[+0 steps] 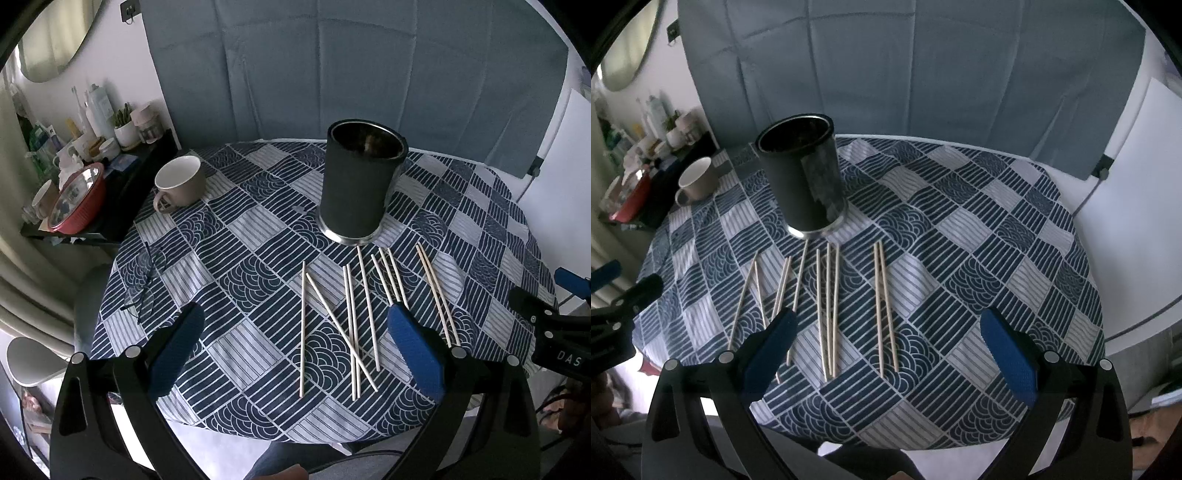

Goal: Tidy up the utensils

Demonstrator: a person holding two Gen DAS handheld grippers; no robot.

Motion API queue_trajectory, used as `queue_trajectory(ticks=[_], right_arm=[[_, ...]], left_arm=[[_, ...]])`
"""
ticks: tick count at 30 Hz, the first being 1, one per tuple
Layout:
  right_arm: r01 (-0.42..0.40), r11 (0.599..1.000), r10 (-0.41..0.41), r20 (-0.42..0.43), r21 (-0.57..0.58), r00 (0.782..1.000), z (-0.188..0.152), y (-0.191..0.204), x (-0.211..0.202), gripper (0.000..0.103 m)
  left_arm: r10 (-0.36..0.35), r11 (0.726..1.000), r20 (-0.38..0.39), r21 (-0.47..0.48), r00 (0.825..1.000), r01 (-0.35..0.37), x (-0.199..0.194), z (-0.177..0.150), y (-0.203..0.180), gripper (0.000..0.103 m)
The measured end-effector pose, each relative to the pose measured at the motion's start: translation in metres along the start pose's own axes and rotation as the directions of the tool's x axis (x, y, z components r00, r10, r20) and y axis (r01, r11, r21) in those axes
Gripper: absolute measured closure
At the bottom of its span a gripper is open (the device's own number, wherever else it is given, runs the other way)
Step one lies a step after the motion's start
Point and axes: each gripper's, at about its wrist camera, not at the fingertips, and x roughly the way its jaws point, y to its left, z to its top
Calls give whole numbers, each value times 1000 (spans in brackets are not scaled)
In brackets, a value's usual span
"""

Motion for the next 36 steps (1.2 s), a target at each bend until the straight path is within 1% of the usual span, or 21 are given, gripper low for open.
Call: queue_trajectory(ticks=[8,11,13,19,21,23,25,30,32,34,36], right_arm=[[-5,1000,5,-13,7,1000,4,-1,6,8],[2,1000,-2,-15,18,1000,7,-4,8,8],[3,1000,-2,-21,29,1000,9,-8,10,8],[-10,998,14,-63,68,998,13,-19,24,8],[-14,996,21,-80,85,997,14,-23,29,8],[-13,995,23,-100,101,995,15,-29,35,8],[-16,993,30,-121,115,992,15,-34,41,8],[-9,993,27,-149,119,988,17,-41,53,8],[15,995,1,-169,98,986,17,-43,63,8],[33,996,-17,-184,82,983,17,-45,72,8],[48,996,-32,-212,70,977,16,-47,83,8]], left_arm=[[8,1000,-18,-21,1000,-9,8,6,5,6],[34,999,-40,-24,999,-35,13,10,7,6],[24,999,-53,-34,998,-26,17,11,10,6],[23,999,-100,-42,995,-28,30,16,16,6],[42,998,-115,-32,993,-46,35,18,17,6],[42,998,-123,-32,992,-46,39,18,20,6],[53,998,-148,-36,988,-59,46,19,25,6],[79,997,-200,2,977,-81,67,15,27,6],[72,997,-227,8,971,-72,76,11,27,6],[49,999,-272,3,961,-50,86,8,27,6],[32,999,-296,5,955,-32,91,5,24,6]])
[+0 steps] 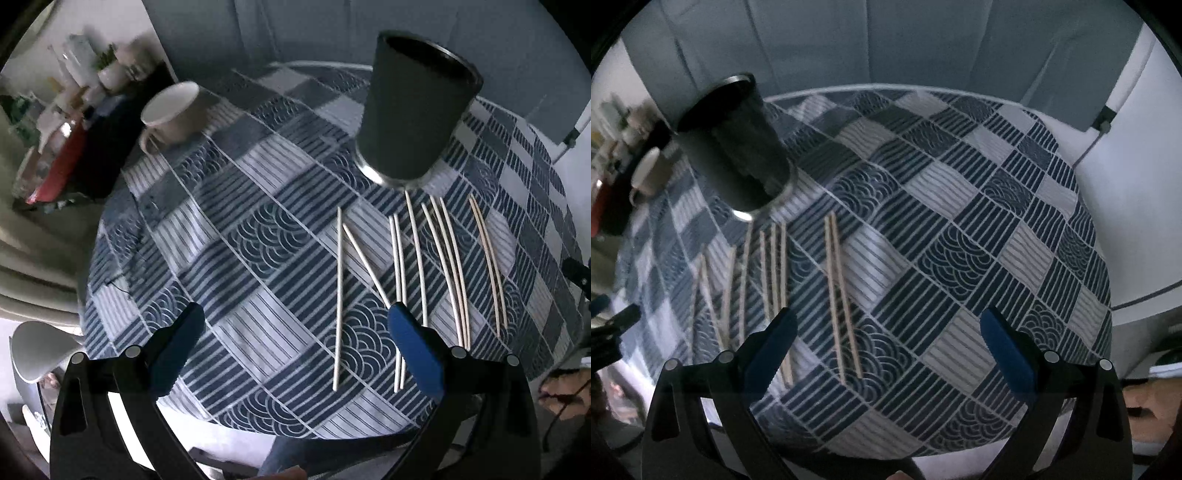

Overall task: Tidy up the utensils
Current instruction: 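Lower both tools toward the loose wooden sticks beside the black holder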

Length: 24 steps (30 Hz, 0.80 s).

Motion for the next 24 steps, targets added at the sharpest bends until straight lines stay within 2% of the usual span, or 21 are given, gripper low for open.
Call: queue_trajectory(ticks=[12,24], right_arm=[[41,998,-47,-124,-53,991,0,2,53,8],[67,990,-91,-194,-124,977,3,12,100,8]], left_arm=[[32,999,-128,42,991,-27,44,-1,-7,6],[56,998,-217,47,975,-47,83,-4,-2,6]])
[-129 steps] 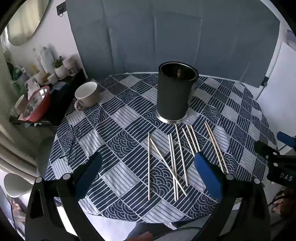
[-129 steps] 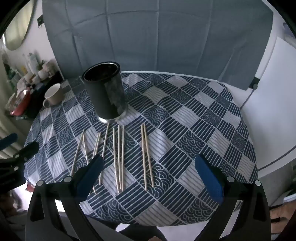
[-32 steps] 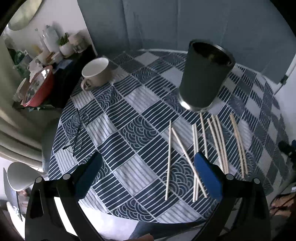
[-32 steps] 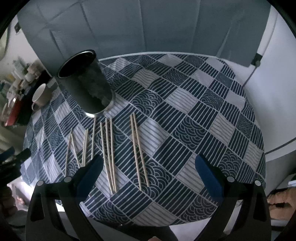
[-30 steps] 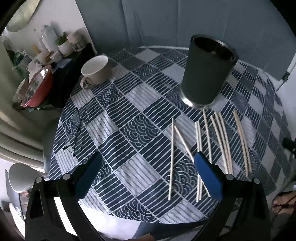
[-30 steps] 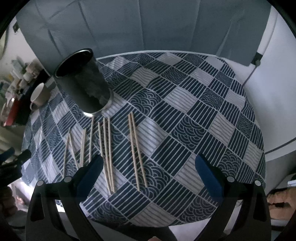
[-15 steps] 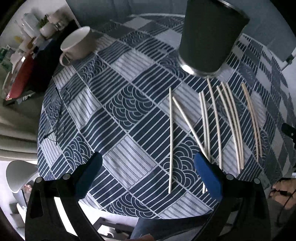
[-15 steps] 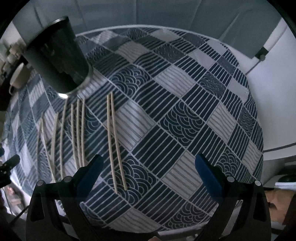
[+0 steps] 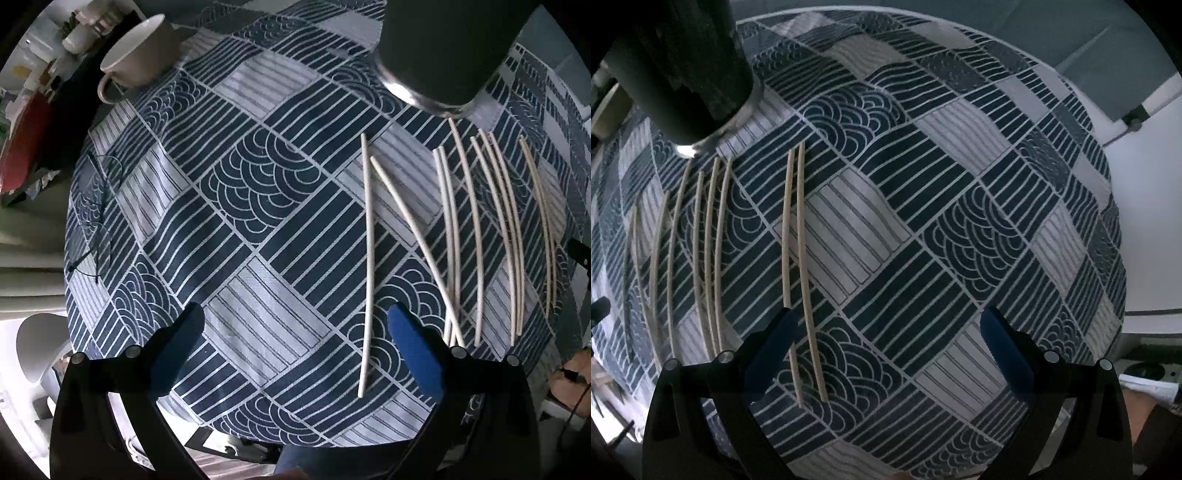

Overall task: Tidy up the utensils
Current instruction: 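Lower both tools toward the loose wooden sticks beside the black holder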

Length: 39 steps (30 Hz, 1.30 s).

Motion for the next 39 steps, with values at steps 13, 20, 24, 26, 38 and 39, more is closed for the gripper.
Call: queue_trajectory(ticks=[13,20,24,26,38,39], right_arm=[[-48,999,48,-37,17,998,16,2,34,8],[-125,988,128,-32,88,991,10,-6,38,8],[-151,984,153,-15,91,988,9,-10,41,7],[-153,985,153,-1,81,988,8,-13,41,6],[-157,986,154,49,55,987,-25,-1,23,16],[-157,986,154,56,51,986,-27,-3,21,20]], left_arm=[[-1,1000,-46,4,999,1,30,8,-5,4],[-80,996,-27,-42,996,79,41,8,3,4],[-99,995,3,-32,995,99,40,-2,6,4],[-102,995,19,-17,995,103,40,-4,5,4],[-113,994,71,2,991,114,34,-22,5,11],[-115,993,72,3,991,115,32,-25,6,14]])
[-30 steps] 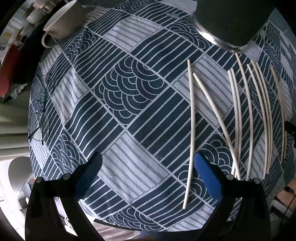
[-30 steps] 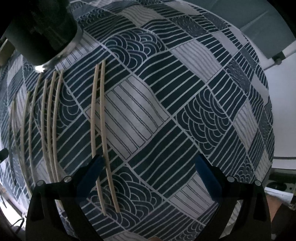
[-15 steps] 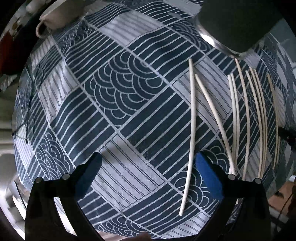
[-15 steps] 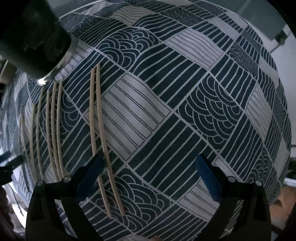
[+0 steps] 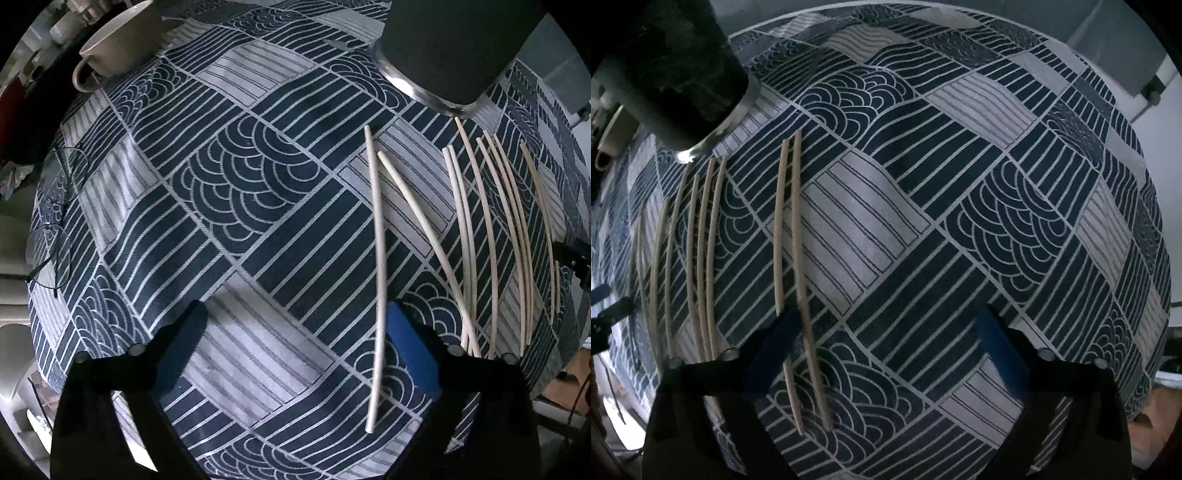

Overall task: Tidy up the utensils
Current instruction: 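Lower both tools toward the loose wooden sticks beside the black holder, then close the left tool on one wooden stick while the right tool grasps another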

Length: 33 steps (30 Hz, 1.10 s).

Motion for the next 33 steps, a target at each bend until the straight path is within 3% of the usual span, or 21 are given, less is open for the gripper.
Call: queue_trajectory(ticks=[2,3,5,6,7,8,9,10,16,22,28,33], right_arm=[[-4,1000,4,9,-9,1000,-4,-2,-6,43],[-4,1000,5,11,-9,1000,-7,-5,-10,49],[-3,1000,4,14,-12,1000,-9,-13,-16,79],[-2,1000,2,13,-16,1000,-10,-15,-17,86],[0,1000,0,10,-22,1000,-11,-16,-17,94],[-1,1000,1,8,-30,1000,-13,-18,-18,96],[-1,999,1,6,-34,1000,-14,-18,-19,96],[0,999,0,2,-35,1000,-14,-17,-18,98],[-15,1000,15,-24,2,1000,-9,-20,-14,99],[13,998,-11,-29,55,1000,-10,-57,-16,99],[-1,995,-3,43,102,999,-2,-79,-41,99],[-31,995,18,137,91,990,14,-73,-64,98]], left_arm=[[-1,1000,2,0,1000,1,-5,-2,-1,28],[-4,1000,3,-2,1000,4,-8,-2,2,32],[-5,1000,7,-1,1000,5,-14,-1,6,52],[-8,1000,9,-1,1000,8,-15,-2,9,56],[-9,1000,11,-3,1000,9,-16,-2,13,68],[-11,1000,10,-5,1000,11,-17,0,15,76],[-12,1000,6,-7,1000,12,-18,0,17,92],[-13,1000,0,-8,1000,13,-17,0,20,97],[4,1000,-27,-9,1000,-4,-17,3,29,99],[13,1000,19,-14,1000,-13,-43,2,29,99],[36,999,83,16,996,-37,-71,18,27,98],[37,999,140,26,990,-41,-96,35,20,98]])
